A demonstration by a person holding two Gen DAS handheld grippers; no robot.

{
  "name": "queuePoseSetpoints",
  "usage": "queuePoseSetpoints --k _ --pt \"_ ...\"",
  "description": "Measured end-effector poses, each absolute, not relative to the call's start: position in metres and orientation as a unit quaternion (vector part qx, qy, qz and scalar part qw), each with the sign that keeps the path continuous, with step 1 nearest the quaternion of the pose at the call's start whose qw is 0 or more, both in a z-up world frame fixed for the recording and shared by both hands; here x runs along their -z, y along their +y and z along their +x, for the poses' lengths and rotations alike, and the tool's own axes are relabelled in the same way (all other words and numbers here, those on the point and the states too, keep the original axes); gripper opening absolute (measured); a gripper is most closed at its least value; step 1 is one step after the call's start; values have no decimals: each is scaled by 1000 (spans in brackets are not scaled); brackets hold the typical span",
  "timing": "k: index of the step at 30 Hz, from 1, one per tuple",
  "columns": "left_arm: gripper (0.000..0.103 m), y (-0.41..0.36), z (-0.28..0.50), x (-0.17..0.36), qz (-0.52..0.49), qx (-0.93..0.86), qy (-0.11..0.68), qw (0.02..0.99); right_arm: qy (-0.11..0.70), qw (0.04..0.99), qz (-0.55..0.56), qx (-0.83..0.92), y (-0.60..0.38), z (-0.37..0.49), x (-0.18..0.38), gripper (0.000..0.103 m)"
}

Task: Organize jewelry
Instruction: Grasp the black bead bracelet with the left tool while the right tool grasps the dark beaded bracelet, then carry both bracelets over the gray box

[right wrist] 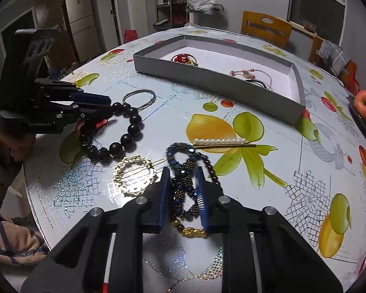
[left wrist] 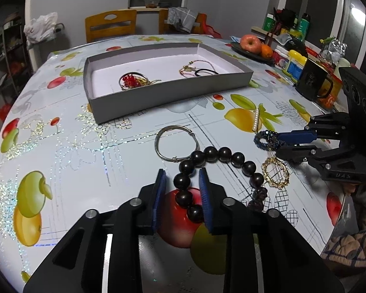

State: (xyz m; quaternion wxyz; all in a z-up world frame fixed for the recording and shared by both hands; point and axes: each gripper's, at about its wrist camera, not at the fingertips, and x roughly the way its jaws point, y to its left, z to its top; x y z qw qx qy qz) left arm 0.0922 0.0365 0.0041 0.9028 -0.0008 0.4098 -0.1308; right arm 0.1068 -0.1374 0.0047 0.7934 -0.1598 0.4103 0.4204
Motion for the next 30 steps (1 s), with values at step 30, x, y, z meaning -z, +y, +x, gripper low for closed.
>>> queuePoseSetpoints --k 30 --pt "15 19 82 -51 21 153 357 921 353 836 -81 -412 -161 119 -51 7"
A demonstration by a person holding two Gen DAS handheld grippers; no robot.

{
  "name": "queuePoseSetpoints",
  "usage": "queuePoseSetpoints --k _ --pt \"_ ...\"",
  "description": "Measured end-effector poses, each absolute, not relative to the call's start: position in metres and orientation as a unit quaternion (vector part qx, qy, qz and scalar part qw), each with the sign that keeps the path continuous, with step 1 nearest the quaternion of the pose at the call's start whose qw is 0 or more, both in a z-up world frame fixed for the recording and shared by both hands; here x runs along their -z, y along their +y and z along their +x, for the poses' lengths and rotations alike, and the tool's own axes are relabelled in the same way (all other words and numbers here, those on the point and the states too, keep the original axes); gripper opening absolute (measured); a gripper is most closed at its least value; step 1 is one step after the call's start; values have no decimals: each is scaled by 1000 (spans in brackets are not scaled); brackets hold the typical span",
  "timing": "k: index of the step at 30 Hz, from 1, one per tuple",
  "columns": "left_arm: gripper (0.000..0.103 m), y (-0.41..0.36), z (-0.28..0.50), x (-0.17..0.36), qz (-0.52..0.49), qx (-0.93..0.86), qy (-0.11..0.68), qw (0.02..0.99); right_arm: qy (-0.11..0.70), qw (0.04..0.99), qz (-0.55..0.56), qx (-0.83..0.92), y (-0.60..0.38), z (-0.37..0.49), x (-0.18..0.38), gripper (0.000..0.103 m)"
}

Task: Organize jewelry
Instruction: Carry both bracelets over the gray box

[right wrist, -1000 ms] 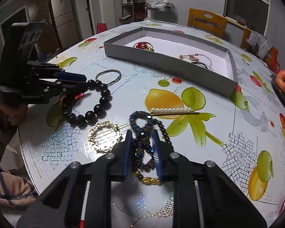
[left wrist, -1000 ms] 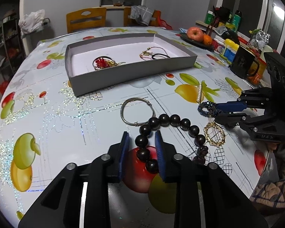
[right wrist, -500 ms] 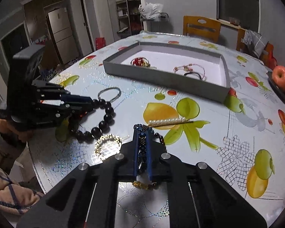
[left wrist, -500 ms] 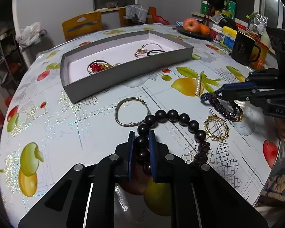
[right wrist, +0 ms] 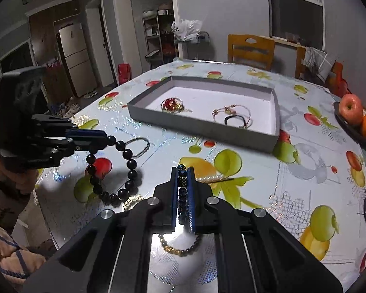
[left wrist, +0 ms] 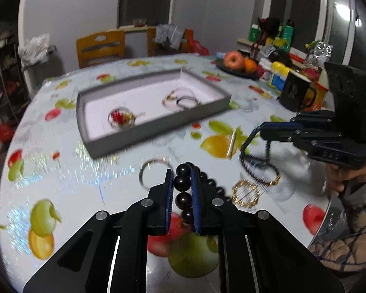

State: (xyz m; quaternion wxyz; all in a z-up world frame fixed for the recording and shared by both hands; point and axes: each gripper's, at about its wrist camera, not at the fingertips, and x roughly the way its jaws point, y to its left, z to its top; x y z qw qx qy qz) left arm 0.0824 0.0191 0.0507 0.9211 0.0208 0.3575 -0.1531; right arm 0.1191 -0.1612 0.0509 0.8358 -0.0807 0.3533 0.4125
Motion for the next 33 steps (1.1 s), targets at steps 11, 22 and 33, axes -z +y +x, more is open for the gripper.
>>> queuePoseSetpoints --k 11,22,33 --pt "15 18 95 -88 34 155 320 934 323 850 -79 -407 -159 130 -78 7" --pt "15 21 121 -113 36 154 297 942 305 857 -73 -408 -152 153 -95 7" --pt "15 27 155 -129 35 149 285 946 300 862 -70 -402 -144 186 -106 7"
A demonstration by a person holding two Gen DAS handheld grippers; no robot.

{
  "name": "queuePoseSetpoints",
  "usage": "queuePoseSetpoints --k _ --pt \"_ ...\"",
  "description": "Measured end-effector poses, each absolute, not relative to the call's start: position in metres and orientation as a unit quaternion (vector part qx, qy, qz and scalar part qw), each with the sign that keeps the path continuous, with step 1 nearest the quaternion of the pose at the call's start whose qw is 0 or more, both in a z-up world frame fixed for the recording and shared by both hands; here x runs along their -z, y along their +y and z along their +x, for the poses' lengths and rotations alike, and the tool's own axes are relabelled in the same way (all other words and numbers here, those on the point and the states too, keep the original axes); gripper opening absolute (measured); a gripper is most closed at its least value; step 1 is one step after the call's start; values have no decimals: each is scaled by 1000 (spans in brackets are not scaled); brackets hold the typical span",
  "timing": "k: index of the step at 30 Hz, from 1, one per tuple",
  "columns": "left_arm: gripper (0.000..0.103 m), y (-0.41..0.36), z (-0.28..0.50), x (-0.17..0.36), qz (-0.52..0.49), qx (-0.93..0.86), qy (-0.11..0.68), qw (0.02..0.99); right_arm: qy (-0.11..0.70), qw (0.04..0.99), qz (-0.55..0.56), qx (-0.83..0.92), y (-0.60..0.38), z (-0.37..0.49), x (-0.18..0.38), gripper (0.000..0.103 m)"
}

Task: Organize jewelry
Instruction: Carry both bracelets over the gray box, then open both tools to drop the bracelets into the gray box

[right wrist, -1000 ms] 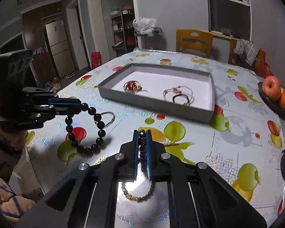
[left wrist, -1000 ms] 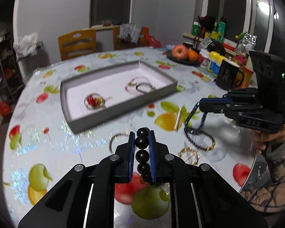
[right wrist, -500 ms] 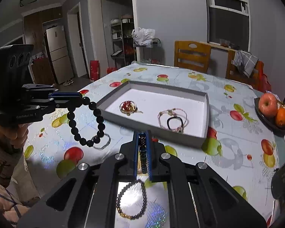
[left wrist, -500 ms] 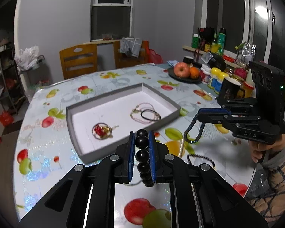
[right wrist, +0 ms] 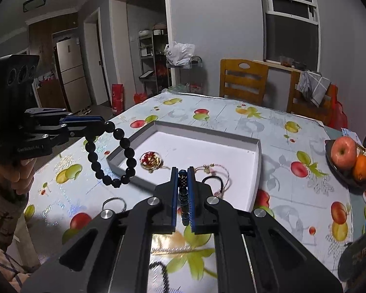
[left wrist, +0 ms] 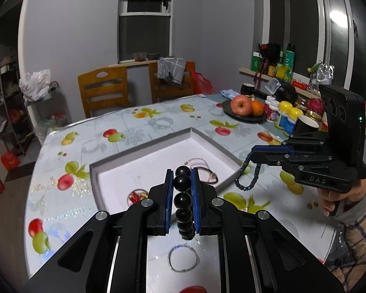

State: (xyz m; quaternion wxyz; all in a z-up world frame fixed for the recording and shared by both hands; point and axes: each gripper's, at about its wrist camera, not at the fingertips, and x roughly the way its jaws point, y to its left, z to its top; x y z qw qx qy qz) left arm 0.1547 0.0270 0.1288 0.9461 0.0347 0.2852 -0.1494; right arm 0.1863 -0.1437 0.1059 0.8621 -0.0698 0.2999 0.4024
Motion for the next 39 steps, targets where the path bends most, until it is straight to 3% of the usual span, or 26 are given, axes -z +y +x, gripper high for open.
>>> queuePoseSetpoints --k 22,39 --pt "15 26 252 -103 29 123 293 948 335 858 -52 -387 -78 280 -76 7" --pt "15 83 311 -53 13 45 368 929 437 834 -55 -333 -65 356 -22 7"
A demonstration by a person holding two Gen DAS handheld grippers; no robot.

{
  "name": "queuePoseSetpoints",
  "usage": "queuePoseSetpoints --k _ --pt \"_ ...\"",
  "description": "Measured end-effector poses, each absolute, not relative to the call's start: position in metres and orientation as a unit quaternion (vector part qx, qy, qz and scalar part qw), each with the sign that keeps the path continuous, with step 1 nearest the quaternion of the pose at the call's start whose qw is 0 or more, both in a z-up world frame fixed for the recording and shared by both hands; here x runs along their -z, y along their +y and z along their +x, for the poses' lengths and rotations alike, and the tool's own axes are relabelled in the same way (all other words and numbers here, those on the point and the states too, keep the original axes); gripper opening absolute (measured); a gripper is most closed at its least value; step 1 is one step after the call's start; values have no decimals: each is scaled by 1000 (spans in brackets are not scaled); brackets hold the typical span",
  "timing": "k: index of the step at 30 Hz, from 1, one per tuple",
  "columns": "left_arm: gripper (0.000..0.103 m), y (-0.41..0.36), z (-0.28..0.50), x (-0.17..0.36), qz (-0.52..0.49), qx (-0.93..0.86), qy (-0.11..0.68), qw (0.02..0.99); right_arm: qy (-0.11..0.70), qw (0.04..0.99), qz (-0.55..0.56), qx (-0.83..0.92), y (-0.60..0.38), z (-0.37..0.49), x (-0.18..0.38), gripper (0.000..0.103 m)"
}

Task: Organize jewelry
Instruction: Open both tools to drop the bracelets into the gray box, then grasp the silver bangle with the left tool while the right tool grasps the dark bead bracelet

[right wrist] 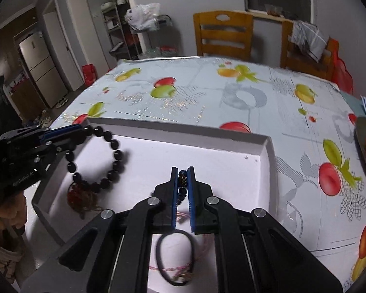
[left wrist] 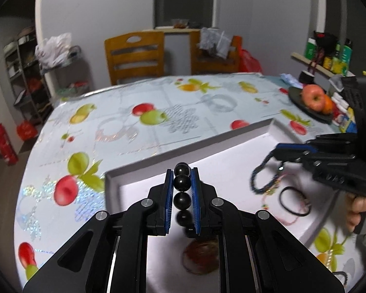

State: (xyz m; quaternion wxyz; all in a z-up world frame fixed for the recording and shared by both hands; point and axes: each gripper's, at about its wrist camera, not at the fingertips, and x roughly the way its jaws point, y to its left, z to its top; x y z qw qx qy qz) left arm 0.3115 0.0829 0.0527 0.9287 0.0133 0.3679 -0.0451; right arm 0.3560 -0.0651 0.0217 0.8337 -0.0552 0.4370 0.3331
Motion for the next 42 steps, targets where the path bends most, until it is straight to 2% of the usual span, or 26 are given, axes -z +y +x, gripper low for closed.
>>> queuePoseSetpoints --k 8,11,13,16,17,25,27,28,30,35,42 --pt "18 89 312 -38 23 29 387 921 449 835 -42 -314 -81 364 -11 7" --pt "30 90 306 -40 22 22 379 925 441 840 -29 -314 -89 361 -15 8" --pt "46 90 301 -43 19 22 374 927 435 843 -23 -317 -93 356 -19 8" --pt "67 87 292 -48 26 23 363 931 425 848 -18 -316 -101 350 -26 21" --pt "68 86 288 -51 29 21 359 933 423 849 -16 -316 -103 349 -28 26" --pt "68 81 261 -66 28 26 339 940 412 855 -18 -315 -118 328 -36 28" --pt "70 78 250 -70 28 30 333 942 408 857 -19 -315 -121 321 -38 37" --pt "74 77 245 -72 28 32 329 943 405 858 -20 -316 -123 316 -39 40" --pt "81 75 234 -74 27 36 321 946 402 859 -25 -317 -126 307 -40 40" --pt "81 69 201 -75 21 52 314 948 391 862 -31 -320 -136 277 -42 56" --pt "83 67 161 -66 5 64 314 947 379 867 -33 -320 -151 241 -44 69"
